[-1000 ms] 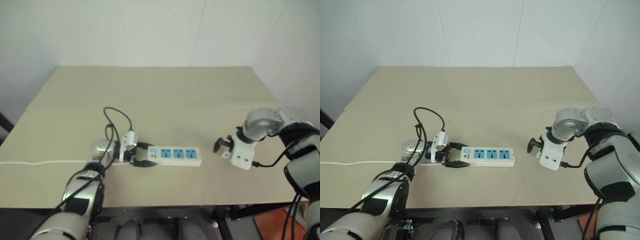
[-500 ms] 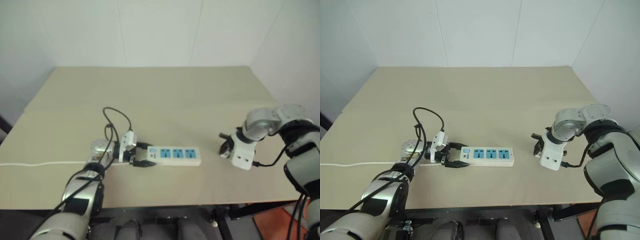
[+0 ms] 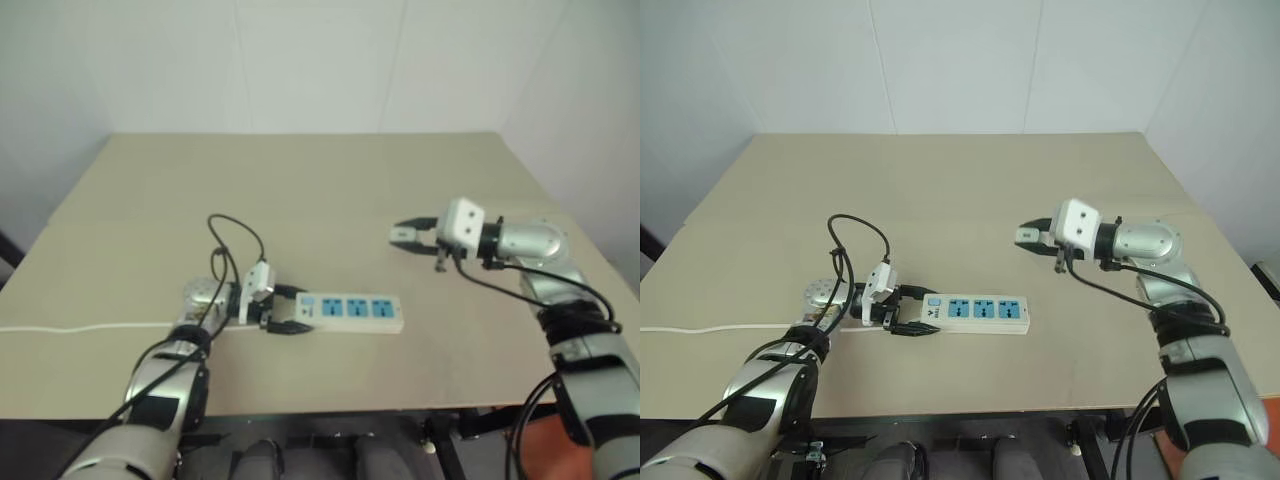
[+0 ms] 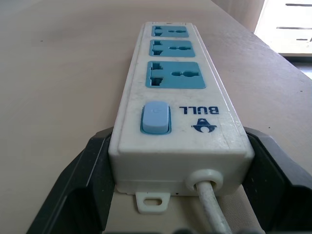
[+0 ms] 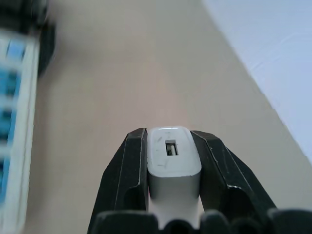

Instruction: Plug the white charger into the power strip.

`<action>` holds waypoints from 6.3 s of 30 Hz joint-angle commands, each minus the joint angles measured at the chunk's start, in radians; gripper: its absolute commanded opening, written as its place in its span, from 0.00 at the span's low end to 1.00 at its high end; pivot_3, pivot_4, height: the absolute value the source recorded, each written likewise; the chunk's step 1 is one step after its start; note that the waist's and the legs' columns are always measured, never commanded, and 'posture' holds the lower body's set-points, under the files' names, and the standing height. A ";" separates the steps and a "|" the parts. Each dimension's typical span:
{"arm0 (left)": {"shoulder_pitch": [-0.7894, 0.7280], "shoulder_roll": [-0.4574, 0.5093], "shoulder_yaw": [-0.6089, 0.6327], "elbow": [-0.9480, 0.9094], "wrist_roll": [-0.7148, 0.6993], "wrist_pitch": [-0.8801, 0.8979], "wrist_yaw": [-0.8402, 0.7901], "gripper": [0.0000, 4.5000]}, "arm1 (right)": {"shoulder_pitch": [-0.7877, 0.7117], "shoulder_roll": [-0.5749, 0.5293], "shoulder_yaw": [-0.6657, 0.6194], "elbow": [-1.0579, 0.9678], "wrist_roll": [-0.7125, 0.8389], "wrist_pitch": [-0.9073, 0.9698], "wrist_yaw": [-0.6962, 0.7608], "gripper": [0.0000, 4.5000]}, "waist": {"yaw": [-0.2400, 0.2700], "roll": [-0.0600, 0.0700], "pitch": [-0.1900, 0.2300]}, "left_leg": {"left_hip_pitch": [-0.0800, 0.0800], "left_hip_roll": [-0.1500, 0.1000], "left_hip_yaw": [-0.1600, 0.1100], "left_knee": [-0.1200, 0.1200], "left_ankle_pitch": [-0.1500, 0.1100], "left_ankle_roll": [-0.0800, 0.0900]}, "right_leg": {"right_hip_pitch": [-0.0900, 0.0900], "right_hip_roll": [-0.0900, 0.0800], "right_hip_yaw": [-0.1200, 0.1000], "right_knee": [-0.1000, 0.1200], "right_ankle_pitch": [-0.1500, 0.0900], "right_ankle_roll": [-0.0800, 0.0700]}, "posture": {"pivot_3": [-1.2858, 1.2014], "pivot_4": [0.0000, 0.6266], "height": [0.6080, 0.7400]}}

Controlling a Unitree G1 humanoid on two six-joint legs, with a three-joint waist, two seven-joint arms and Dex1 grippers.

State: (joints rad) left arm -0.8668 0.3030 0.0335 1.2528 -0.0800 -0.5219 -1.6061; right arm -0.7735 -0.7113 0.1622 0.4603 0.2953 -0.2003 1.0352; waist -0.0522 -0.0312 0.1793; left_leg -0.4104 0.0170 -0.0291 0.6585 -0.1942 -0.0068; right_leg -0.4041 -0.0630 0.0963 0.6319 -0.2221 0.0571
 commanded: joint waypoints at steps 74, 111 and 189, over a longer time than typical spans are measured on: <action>0.008 0.012 0.000 -0.038 -0.018 0.019 -0.008 0.73 | 0.112 0.431 -0.082 0.048 0.076 0.196 0.277 0.25 | 0.005 0.000 0.000 | -0.002 0.001 0.000 0.000 0.000 0.001 | -0.002 0.002 -0.001 0.000 -0.001 0.003 | 0.52 0.24 1.00; 0.020 0.022 -0.004 -0.046 -0.022 0.021 -0.008 0.73 | 0.194 0.405 0.037 0.176 -0.087 0.143 0.223 0.25 | -0.009 -0.001 -0.009 | 0.004 0.001 0.000 0.000 -0.001 0.000 | 0.002 0.002 -0.001 0.000 -0.004 0.007 | 0.52 0.24 1.00; 0.167 0.352 -0.150 -0.505 -0.442 0.419 -0.008 0.98 | 0.539 -0.360 -0.423 -0.476 0.036 0.306 0.200 1.00 | 0.009 0.004 -0.003 | -0.005 0.002 0.003 -0.001 -0.001 0.000 | -0.006 0.002 0.000 -0.002 -0.007 0.007 | 0.52 0.24 1.00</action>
State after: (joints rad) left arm -0.6729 0.6413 -0.1127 0.7393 -0.5111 -0.0887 -1.6111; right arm -0.2182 -1.0525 -0.2490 -0.0055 0.3341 0.0991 1.2489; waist -0.0430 -0.0272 0.1761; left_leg -0.4154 0.0192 -0.0263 0.6575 -0.1951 -0.0067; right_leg -0.4105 -0.0613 0.0960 0.6300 -0.2293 0.0639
